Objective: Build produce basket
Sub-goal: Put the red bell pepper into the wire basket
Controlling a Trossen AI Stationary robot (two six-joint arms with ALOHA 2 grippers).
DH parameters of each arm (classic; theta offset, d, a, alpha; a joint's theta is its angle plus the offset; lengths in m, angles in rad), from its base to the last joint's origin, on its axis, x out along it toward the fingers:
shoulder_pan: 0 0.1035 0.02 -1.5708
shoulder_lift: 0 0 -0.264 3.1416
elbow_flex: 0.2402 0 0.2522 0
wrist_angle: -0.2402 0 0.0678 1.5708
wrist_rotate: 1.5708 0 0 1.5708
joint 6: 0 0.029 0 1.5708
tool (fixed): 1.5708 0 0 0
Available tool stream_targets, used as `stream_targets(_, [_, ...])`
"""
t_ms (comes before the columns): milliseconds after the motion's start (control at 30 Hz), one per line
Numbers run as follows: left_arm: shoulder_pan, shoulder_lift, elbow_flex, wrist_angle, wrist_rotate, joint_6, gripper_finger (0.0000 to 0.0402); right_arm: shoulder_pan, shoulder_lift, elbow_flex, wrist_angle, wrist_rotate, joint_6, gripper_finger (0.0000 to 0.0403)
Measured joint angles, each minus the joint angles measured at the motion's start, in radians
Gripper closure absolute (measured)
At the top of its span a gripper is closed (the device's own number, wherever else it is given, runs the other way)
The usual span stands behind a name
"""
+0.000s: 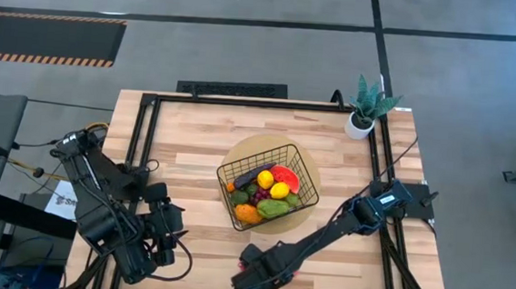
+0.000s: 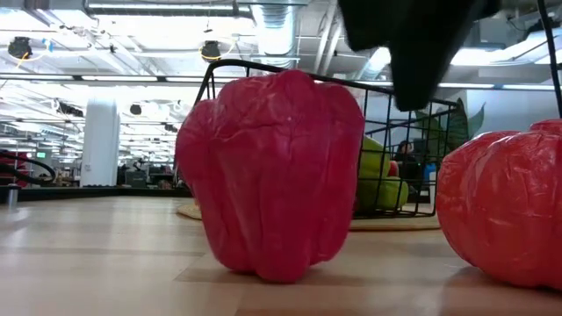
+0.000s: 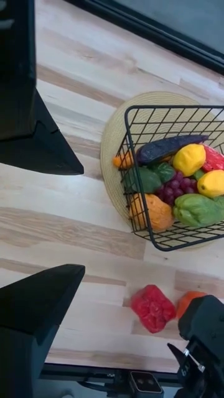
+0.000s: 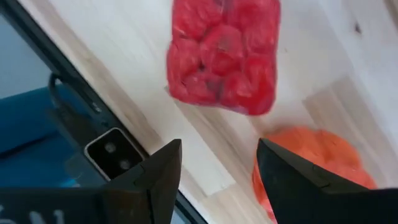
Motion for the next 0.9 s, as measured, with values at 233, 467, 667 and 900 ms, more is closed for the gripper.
stream_targets(233, [0.000, 0.000, 0.000, 0.000, 0.003, 0.000, 0.0168, -0.010, 0.000, 0.000, 0.046, 0.031, -0.047, 0.0172])
stream_targets(467, [0.000, 0.000, 0.000, 0.000, 0.003, -0.003, 0.0168, -0.022, -0.001, 0.000, 0.032, 0.090, -0.063, 0.0172])
stream_targets(667, [0.000, 0.000, 0.000, 0.000, 0.002, -0.004, 0.0168, -0.027, -0.002, 0.000, -0.007, 0.107, -0.063, 0.0172])
stream_targets(900, [0.000, 0.000, 0.000, 0.000, 0.001, -0.004, 0.0168, -0.049, -0.002, 0.000, 0.014, 0.111, -0.082, 0.0172])
